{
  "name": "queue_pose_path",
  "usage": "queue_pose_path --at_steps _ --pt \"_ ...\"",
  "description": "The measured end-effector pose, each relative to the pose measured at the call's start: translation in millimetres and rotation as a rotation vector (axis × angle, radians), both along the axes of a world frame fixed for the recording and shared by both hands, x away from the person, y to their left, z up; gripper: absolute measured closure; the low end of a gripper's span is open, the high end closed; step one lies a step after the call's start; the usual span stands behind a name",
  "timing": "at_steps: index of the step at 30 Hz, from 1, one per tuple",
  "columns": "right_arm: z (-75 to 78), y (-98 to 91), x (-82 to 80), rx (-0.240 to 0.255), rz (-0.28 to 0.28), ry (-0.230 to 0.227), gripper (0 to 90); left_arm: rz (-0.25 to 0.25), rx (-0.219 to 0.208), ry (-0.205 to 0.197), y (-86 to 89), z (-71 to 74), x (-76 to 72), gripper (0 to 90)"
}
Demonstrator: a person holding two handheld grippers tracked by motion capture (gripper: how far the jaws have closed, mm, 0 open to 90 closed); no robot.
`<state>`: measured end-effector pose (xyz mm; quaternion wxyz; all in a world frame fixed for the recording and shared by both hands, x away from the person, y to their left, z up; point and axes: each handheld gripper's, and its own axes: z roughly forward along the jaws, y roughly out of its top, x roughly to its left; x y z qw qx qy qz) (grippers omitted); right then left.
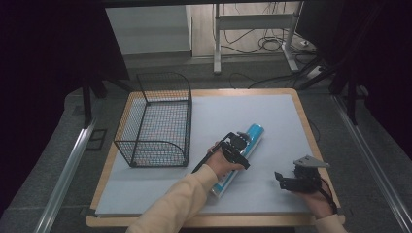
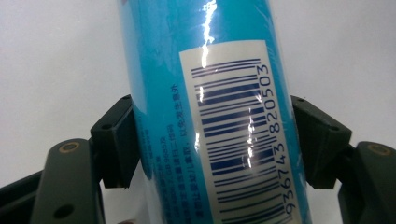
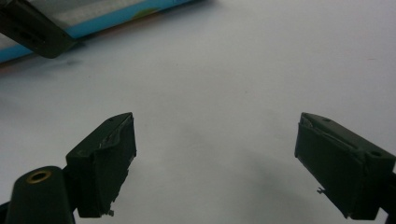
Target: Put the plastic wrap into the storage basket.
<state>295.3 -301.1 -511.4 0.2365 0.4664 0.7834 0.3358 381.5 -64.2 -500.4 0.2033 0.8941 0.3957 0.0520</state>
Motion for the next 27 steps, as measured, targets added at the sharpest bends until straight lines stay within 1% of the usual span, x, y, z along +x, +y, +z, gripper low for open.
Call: queue_pose_path --at_steps 5,6,7,10,14,19,22,27 --pt "-0.2 -0.8 0.2 0.000 -0.007 0.004 12.9 0.001 0.014 -0.006 -2.7 -3.0 -0.2 26.6" --pt "-0.1 -0.9 0.2 -0.001 -0.007 0.002 12.9 0.001 0.020 -0.006 -3.0 -3.4 -0.1 25.9" --pt "1.0 -1.6 -0.1 -0.004 -0.017 -0.011 12.9 0.002 0.021 -0.005 -3.0 -3.5 0.1 26.1" --pt "2.3 -3.6 0.2 0.004 -0.028 -0.017 13.0 0.010 0.017 0.003 -1.8 -3.1 1.3 27.2" --pt "1.7 -4.8 0.5 0.007 -0.036 -0.011 13.0 0.007 0.002 0.034 1.8 -2.3 5.4 28.2" --pt "2.1 -3.7 0.3 0.005 -0.030 -0.014 13.0 0.021 -0.046 0.092 7.9 -1.6 11.4 28.9" --pt "2.0 -4.6 0.6 0.008 -0.034 -0.015 13.0 0.018 -0.050 0.099 9.0 -1.3 12.3 29.1" --pt "2.4 -5.1 0.7 0.009 -0.036 -0.017 13.0 0.005 -0.053 0.100 11.5 0.9 11.7 29.7"
